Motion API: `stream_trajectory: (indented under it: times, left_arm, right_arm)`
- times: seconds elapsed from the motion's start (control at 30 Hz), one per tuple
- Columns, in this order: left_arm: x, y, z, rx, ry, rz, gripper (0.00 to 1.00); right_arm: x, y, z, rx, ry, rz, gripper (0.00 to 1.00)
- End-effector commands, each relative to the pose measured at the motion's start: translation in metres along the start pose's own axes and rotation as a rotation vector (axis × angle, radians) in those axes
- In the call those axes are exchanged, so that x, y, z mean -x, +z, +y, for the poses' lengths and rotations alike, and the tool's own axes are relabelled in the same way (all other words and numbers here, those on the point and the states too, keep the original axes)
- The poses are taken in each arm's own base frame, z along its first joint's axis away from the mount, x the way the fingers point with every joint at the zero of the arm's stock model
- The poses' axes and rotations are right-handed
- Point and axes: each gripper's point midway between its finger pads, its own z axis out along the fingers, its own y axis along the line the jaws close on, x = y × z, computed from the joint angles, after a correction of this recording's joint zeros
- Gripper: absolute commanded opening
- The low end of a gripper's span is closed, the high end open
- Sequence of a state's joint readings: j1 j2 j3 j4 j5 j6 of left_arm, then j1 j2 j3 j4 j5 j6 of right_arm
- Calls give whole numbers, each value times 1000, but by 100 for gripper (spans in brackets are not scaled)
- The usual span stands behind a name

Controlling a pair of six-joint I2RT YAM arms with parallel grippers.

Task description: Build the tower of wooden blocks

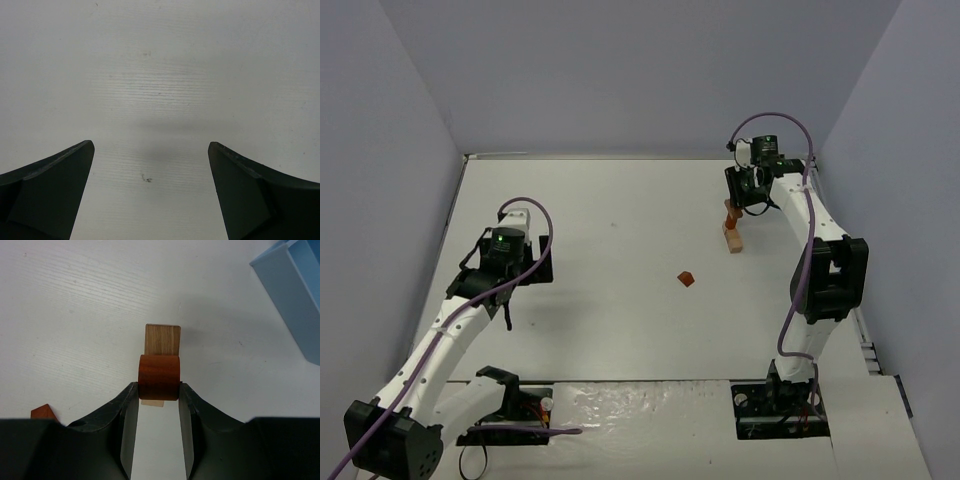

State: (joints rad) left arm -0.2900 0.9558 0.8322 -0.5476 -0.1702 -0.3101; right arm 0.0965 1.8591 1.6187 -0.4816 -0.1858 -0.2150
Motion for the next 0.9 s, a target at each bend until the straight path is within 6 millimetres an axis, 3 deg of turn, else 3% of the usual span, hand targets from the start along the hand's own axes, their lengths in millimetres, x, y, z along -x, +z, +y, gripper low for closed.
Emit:
stream_trajectory:
  times: [0.0, 0.87]
  left_arm:
    - [31, -5, -3, -19, -26, -90, 97]
    - [30, -3, -5, -30, -31, -78, 97]
  right_arm:
    - [10, -3, 0, -25, -7, -44, 0]
    - [5, 3, -1, -30, 1, -41, 0]
